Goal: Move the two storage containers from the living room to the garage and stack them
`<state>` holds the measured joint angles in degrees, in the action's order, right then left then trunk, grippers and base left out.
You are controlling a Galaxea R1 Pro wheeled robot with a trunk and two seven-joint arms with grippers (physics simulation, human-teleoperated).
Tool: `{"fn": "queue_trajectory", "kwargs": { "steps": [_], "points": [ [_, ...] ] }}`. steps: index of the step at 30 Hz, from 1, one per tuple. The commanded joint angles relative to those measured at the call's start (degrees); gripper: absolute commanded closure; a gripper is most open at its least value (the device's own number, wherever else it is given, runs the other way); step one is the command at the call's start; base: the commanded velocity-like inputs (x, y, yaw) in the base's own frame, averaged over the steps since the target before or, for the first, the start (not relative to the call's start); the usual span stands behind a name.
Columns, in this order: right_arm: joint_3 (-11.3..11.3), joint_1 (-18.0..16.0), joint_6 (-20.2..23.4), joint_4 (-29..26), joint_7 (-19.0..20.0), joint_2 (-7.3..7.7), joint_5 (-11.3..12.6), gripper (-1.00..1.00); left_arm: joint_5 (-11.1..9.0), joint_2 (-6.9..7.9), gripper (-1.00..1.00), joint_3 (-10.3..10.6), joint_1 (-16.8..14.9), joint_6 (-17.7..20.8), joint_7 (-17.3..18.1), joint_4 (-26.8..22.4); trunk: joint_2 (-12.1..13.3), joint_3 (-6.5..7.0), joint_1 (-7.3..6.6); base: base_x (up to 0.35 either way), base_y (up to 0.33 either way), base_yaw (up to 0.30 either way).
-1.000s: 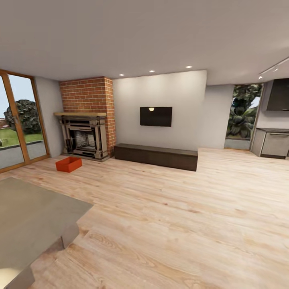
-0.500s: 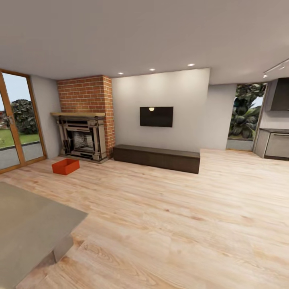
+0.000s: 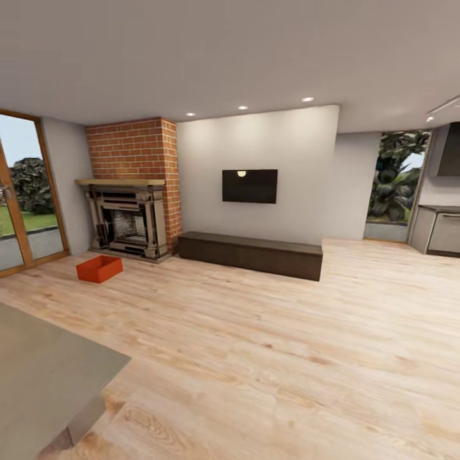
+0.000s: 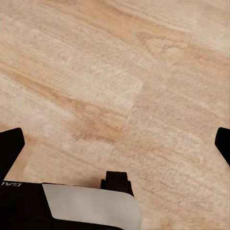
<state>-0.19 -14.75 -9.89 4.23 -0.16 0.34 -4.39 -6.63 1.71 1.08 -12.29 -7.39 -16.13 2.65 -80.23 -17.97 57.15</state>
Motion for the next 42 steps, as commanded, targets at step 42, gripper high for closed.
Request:
{"fn": "queue_trajectory", "kwargs": {
  "steps": [42],
  "points": [
    [-0.07,-0.11,-0.40,0.08,-0.02,-0.15,-0.61,-1.00,-0.58,-0.04,-1.00,0.15,-0.10,-0.52,0.05,0.25,-0.04,-0.07,0.04,0.341,-0.020,0.000]
  ]
}}
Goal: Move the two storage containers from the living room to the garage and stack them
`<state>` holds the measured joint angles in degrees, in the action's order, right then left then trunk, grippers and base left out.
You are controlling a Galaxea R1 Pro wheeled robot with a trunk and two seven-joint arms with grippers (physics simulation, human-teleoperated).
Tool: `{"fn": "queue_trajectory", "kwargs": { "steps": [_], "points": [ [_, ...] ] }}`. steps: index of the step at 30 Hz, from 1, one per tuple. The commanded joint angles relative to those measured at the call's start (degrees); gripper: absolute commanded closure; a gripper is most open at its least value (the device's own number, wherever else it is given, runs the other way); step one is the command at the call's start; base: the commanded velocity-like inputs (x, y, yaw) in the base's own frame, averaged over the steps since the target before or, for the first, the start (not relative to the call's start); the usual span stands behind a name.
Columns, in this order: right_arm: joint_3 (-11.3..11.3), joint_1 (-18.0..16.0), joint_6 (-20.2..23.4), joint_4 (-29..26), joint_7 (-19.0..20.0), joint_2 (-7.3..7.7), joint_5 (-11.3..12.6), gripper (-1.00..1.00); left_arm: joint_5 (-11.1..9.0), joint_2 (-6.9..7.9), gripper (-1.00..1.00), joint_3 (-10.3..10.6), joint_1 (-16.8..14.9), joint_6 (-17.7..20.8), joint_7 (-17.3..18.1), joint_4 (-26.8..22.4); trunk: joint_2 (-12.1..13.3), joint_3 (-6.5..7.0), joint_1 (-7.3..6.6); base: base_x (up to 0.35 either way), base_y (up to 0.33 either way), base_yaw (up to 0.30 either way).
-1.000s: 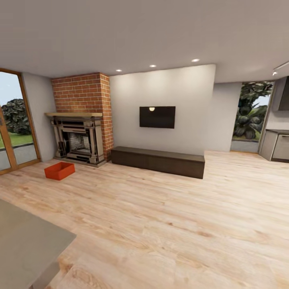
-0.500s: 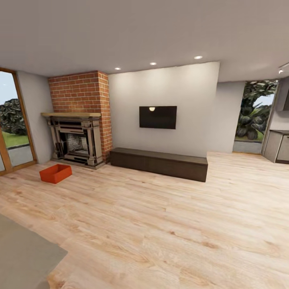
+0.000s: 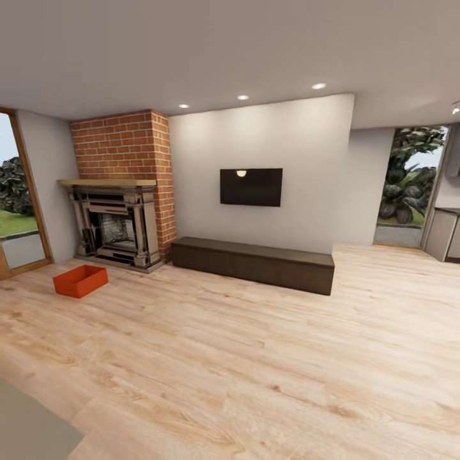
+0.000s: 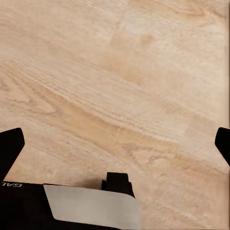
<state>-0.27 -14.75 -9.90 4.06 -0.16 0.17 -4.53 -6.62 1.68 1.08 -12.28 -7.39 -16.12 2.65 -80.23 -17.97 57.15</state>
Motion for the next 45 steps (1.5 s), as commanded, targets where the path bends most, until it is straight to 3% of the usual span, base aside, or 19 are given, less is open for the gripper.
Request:
{"fn": "queue_trajectory", "kwargs": {
  "steps": [1,23,45],
  "points": [
    [0.01,-0.10,-0.39,0.25,-0.02,0.03,-0.47,-1.00,-0.57,0.02,-1.00,0.15,-0.11,-0.53,0.04,0.26,-0.04,-0.07,0.04,0.341,-0.113,0.000],
    [0.01,-0.10,-0.44,0.24,-0.02,0.04,-0.47,-1.00,-0.58,0.04,-1.00,0.15,-0.11,-0.53,0.04,0.26,-0.04,-0.07,0.04,0.341,-0.123,0.005],
    [0.01,-0.10,-0.47,0.24,-0.02,0.00,-0.48,-1.00,-0.57,0.02,-1.00,0.15,-0.11,-0.53,0.04,0.26,-0.04,-0.07,0.04,0.341,-0.118,0.268]
  ]
}}
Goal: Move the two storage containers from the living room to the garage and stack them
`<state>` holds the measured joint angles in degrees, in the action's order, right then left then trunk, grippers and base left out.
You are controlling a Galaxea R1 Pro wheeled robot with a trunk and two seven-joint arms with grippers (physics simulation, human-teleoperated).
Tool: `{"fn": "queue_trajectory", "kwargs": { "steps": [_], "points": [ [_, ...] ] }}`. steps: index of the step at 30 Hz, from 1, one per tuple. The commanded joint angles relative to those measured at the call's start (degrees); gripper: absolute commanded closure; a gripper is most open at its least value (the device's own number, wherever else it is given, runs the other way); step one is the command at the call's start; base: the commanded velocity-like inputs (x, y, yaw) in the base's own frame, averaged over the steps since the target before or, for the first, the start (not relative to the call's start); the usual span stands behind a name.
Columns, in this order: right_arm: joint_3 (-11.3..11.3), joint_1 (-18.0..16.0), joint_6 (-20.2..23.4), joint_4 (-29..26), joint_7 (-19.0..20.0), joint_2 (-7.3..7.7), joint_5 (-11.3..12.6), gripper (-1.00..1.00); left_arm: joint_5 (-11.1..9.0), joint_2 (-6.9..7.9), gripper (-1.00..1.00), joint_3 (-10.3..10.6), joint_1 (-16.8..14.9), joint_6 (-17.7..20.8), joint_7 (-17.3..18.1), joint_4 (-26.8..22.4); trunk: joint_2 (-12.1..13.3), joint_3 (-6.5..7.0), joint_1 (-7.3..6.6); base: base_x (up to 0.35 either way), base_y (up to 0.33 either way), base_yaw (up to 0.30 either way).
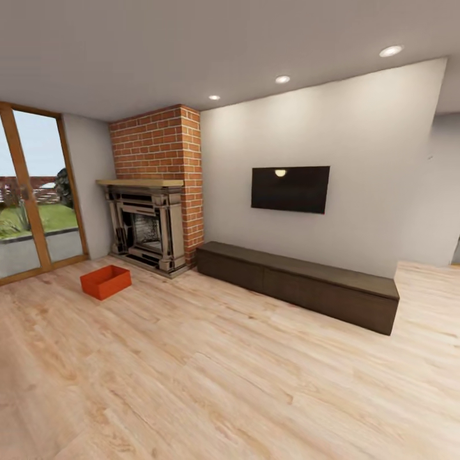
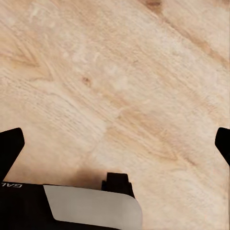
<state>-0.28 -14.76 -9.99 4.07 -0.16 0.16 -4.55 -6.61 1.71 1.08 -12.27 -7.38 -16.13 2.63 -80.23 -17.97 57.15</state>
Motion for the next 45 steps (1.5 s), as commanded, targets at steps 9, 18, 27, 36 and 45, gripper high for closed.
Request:
{"fn": "queue_trajectory", "kwargs": {
  "steps": [9,18,27,36,45],
  "points": [
    [0.01,-0.09,-0.39,0.23,-0.02,0.02,-0.46,-1.00,-0.59,0.00,-1.00,0.15,-0.12,-0.53,0.04,0.27,-0.04,-0.07,0.04,0.341,-0.117,0.286],
    [0.01,-0.09,-0.39,0.23,-0.02,0.02,-0.46,-1.00,-0.57,0.01,-1.00,0.15,-0.12,-0.53,0.04,0.27,-0.04,-0.07,0.04,0.341,-0.117,0.286],
    [0.01,-0.09,-0.39,0.23,-0.04,0.02,-0.46,-1.00,-0.59,0.03,-1.00,0.15,-0.12,-0.53,0.04,0.27,-0.04,-0.07,0.04,0.341,-0.117,0.286],
    [-0.04,-0.09,-0.28,0.23,0.01,0.17,-0.57,-1.00,-0.59,0.04,-1.00,0.15,-0.12,-0.53,0.04,0.27,-0.04,-0.11,0.04,0.341,-0.114,0.205],
    [-0.21,-0.09,-0.22,0.23,0.22,0.75,-0.79,-1.00,-0.55,-0.02,-1.00,0.16,-0.12,-0.53,0.04,0.27,-0.04,-0.12,0.04,0.341,-0.110,0.012]
  ]
}}
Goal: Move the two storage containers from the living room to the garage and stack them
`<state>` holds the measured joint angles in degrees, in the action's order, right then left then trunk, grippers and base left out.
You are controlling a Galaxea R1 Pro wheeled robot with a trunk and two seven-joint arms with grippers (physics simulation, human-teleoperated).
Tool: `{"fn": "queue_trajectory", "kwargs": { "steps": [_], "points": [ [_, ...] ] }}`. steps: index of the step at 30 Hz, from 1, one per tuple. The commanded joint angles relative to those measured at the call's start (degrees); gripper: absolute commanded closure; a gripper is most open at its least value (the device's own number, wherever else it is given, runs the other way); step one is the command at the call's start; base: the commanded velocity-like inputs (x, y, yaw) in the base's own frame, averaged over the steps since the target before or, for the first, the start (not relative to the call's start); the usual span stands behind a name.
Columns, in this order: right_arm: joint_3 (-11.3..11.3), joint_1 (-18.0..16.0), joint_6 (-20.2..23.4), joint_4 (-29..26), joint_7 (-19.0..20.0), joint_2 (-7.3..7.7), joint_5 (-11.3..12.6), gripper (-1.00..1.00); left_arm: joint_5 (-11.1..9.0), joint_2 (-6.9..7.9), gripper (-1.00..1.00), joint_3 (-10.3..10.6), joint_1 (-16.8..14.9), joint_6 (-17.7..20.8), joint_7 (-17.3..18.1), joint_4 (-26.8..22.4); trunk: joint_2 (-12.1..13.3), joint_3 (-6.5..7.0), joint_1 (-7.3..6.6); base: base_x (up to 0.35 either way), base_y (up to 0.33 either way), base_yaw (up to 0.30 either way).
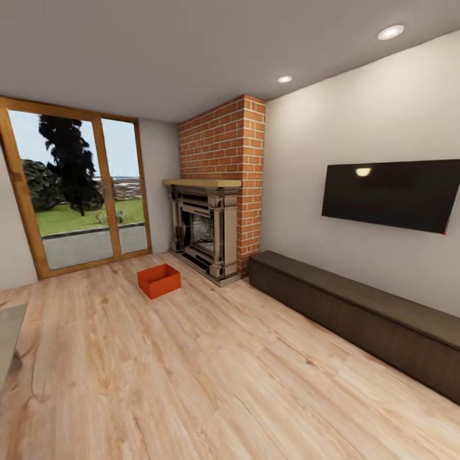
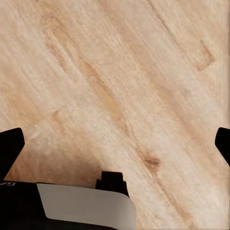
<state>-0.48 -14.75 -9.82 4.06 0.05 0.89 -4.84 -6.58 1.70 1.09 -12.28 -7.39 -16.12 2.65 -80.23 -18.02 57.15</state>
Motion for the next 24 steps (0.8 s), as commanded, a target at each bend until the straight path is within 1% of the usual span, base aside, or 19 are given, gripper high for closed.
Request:
{"fn": "queue_trajectory", "kwargs": {
  "steps": [1,8,17,24],
  "points": [
    [-0.02,-0.10,-0.41,0.24,0.02,0.04,-0.50,-1.00,-0.57,0.00,-1.00,0.15,-0.11,-0.52,0.04,0.25,-0.04,-0.07,0.04,0.341,-0.110,0.001],
    [-0.09,-0.10,-0.51,0.16,-0.21,0.23,-0.48,-1.00,-0.56,0.00,-1.00,0.14,-0.11,-0.52,0.04,0.25,-0.04,-0.07,0.04,0.341,-0.110,0.000],
    [0.03,-0.10,-0.46,-0.36,-0.24,0.07,-0.36,-1.00,-0.59,0.05,-1.00,0.14,-0.11,-0.54,0.04,0.25,-0.04,-0.07,0.04,0.341,-0.109,0.001],
    [0.04,-0.10,-0.55,-0.37,-0.31,-0.01,-0.35,-1.00,-0.60,0.05,-1.00,0.14,-0.11,-0.52,0.04,0.25,-0.04,-0.39,0.04,0.341,-0.109,0.208]
  ]
}}
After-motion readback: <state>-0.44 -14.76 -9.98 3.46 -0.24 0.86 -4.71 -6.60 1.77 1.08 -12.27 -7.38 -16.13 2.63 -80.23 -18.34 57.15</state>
